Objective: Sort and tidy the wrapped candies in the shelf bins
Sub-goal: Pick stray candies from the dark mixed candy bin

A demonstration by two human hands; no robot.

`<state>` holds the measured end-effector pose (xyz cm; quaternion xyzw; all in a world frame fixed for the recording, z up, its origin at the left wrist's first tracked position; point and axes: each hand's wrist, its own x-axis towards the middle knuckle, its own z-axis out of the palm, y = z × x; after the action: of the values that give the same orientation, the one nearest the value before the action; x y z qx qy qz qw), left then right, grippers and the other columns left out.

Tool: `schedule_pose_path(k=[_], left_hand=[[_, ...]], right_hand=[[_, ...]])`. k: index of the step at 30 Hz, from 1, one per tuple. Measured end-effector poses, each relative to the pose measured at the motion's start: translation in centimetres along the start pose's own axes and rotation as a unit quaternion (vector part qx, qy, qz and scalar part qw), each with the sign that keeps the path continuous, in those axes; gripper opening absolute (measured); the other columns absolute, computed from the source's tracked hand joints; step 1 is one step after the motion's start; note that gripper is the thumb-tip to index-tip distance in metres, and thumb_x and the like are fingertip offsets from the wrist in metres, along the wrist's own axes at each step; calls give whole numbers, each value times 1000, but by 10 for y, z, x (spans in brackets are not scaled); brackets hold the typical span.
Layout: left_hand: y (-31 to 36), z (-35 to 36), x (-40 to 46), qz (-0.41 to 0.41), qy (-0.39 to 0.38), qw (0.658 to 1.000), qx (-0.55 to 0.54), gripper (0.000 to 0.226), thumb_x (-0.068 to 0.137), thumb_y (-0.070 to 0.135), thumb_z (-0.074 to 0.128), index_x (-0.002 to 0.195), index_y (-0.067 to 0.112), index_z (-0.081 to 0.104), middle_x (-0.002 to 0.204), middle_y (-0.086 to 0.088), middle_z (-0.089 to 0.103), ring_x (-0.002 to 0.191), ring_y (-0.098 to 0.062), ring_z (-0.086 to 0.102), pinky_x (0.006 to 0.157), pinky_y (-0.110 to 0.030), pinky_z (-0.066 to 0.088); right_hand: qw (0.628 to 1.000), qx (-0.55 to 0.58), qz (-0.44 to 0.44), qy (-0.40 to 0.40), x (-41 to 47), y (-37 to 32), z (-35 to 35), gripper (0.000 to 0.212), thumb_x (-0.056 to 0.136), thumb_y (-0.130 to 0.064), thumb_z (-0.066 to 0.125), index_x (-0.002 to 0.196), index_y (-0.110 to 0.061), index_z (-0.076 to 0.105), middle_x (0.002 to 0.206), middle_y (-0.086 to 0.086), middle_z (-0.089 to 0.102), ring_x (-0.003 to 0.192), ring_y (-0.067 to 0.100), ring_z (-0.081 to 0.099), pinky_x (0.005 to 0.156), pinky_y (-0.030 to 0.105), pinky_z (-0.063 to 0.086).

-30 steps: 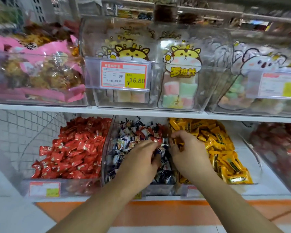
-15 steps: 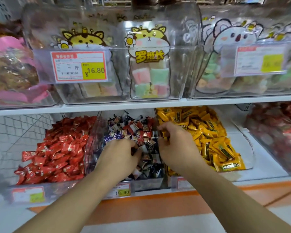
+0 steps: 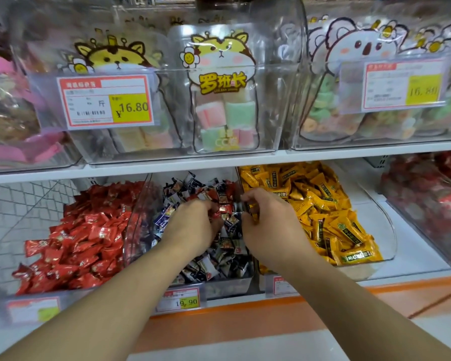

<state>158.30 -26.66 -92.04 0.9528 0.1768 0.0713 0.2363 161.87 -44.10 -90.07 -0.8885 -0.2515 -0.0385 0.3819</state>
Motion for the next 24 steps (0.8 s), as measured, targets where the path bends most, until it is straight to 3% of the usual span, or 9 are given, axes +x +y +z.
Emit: schedule_pose_path(k=[3,6,11,16,20,24], left_hand=[[-1,2,1,-1,-5,1000,2,31,93,39,73,123,33,70,114,-1,74,92,-22,70,82,-34,60],[-2,4,3,-7,-7,1000,-10,22,93,35,73,115,33,71,106,2,74,90,-20,69,81,-32,59],[0,6,7,-16,-25,999,25,28,92,36,69,120,33,71,110,0,72,96,-24,69,82,-33,60],[4,4,11,-35,-44,997,61,16,90,33,72,106,32,74,106,1,70,93,-22,66,77,-29,54],[5,2,9,-23,-25,999,30,15,88,33,77,98,35,67,108,3,64,96,-22,65,77,-26,47],[2,3,3,-7,6,999,-32,21,83,35,79,82,37,58,97,11,63,96,-24,61,84,-35,53]], right_hand=[[1000,-2,-2,1,1,1,1,34,99,-20,61,133,-22,58,124,-5,59,103,12,56,77,23,48],[1000,2,-6,2,0,1,2,34,99,-20,61,133,-22,58,124,-4,59,104,13,57,80,27,53],[1000,2,-10,5,-1,1,1,34,99,-20,61,133,-22,57,125,-4,59,102,13,58,80,29,55],[1000,-3,-14,6,0,1,2,34,99,-19,60,133,-22,58,125,-4,59,103,12,56,79,24,50],[1000,-2,-14,7,0,1,2,34,99,-19,61,132,-22,58,125,-5,59,105,12,57,80,26,52],[1000,-4,-18,10,1,1,2,34,99,-19,61,132,-22,58,121,-4,58,98,11,56,74,22,48]])
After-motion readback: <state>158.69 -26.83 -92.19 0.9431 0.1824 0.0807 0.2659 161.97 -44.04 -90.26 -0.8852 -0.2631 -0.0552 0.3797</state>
